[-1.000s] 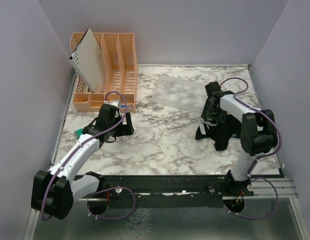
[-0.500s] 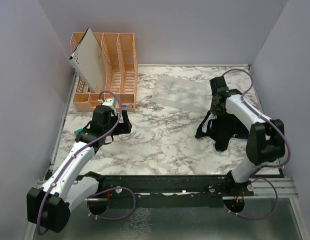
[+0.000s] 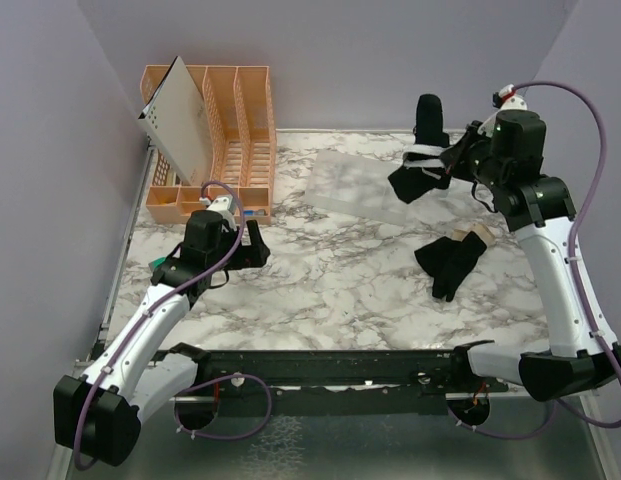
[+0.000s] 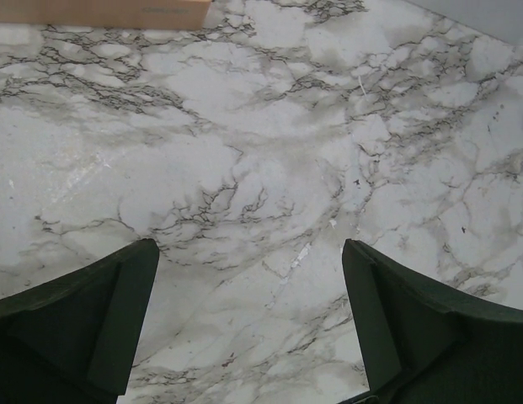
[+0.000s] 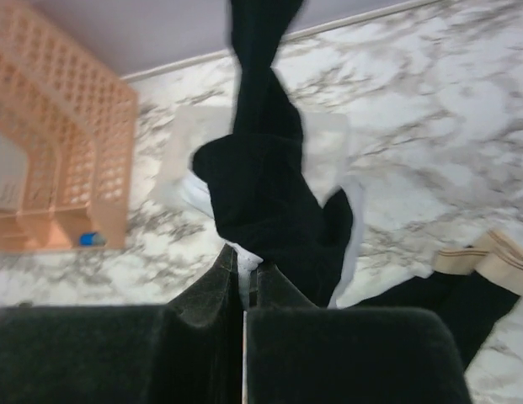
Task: Roll the underwear
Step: Pick up the underwear, then place the underwear in the underwear.
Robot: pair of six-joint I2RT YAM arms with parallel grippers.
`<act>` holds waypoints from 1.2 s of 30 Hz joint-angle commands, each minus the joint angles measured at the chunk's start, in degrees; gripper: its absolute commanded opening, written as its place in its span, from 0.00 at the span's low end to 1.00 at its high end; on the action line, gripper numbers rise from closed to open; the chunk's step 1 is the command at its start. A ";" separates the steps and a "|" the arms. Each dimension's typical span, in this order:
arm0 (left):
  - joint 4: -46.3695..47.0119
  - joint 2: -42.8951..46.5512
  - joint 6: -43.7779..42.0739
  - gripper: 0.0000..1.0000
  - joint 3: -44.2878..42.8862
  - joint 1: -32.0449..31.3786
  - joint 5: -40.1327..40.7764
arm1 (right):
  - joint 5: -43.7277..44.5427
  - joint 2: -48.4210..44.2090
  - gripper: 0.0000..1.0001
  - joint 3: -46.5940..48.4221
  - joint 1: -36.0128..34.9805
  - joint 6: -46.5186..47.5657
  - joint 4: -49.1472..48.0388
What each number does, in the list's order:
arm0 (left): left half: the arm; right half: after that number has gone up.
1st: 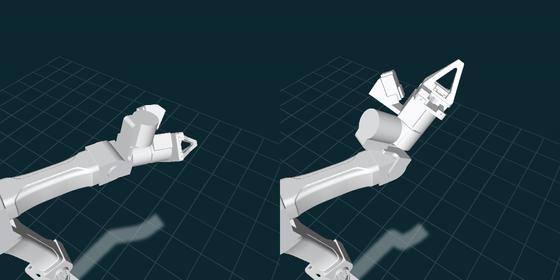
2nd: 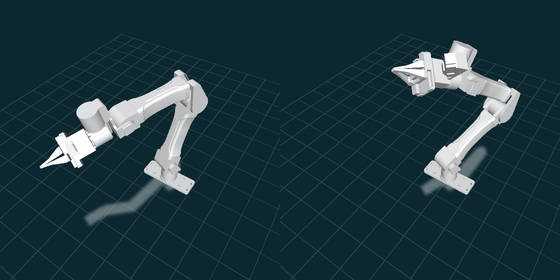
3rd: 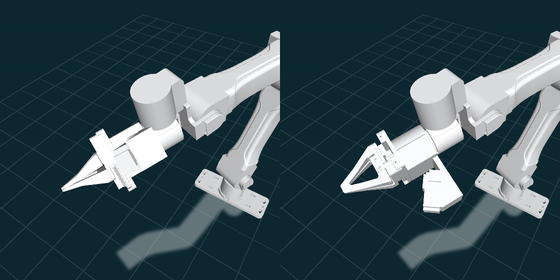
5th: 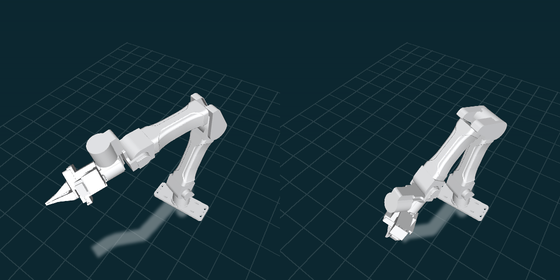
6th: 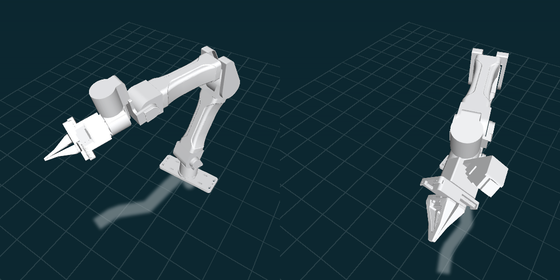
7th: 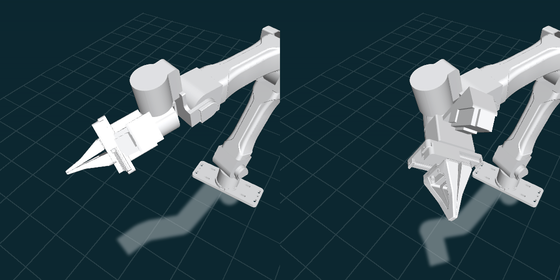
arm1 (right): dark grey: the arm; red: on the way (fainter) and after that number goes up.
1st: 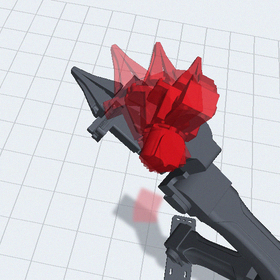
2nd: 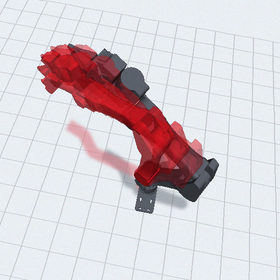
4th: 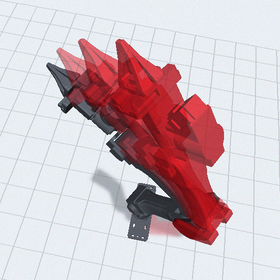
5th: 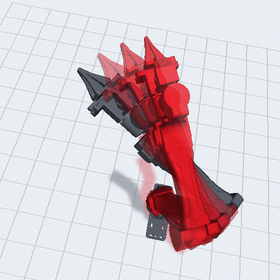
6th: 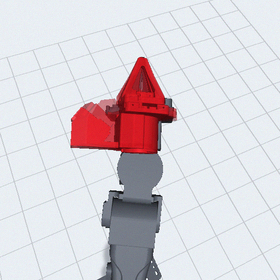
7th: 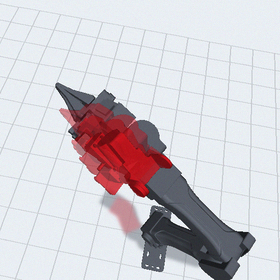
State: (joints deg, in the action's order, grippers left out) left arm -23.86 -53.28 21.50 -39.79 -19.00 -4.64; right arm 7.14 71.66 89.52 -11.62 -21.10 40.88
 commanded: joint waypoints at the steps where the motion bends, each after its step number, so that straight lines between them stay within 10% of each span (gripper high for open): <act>1: 4.26 1.37 -1.01 0.99 1.21 -0.24 -7.98 | -21.51 0.25 0.00 -0.63 0.00 -0.27 1.22; 7: 5.69 1.51 -1.01 0.99 1.73 -0.22 -10.02 | -50.22 -1.88 0.02 -11.75 -0.54 -8.84 -11.53; 24: 1.01 8.33 -0.06 0.99 0.97 -0.16 6.24 | -52.35 -10.31 0.05 -23.95 -12.73 -26.57 -25.22; 36: 0.57 8.84 0.20 0.99 1.01 -0.16 7.28 | -13.95 -5.43 0.04 -29.48 -10.07 -24.35 -4.94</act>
State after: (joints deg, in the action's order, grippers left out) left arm -22.81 -44.10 21.54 -38.57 -18.98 1.26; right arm -26.00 60.80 61.04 -23.83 -50.87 24.16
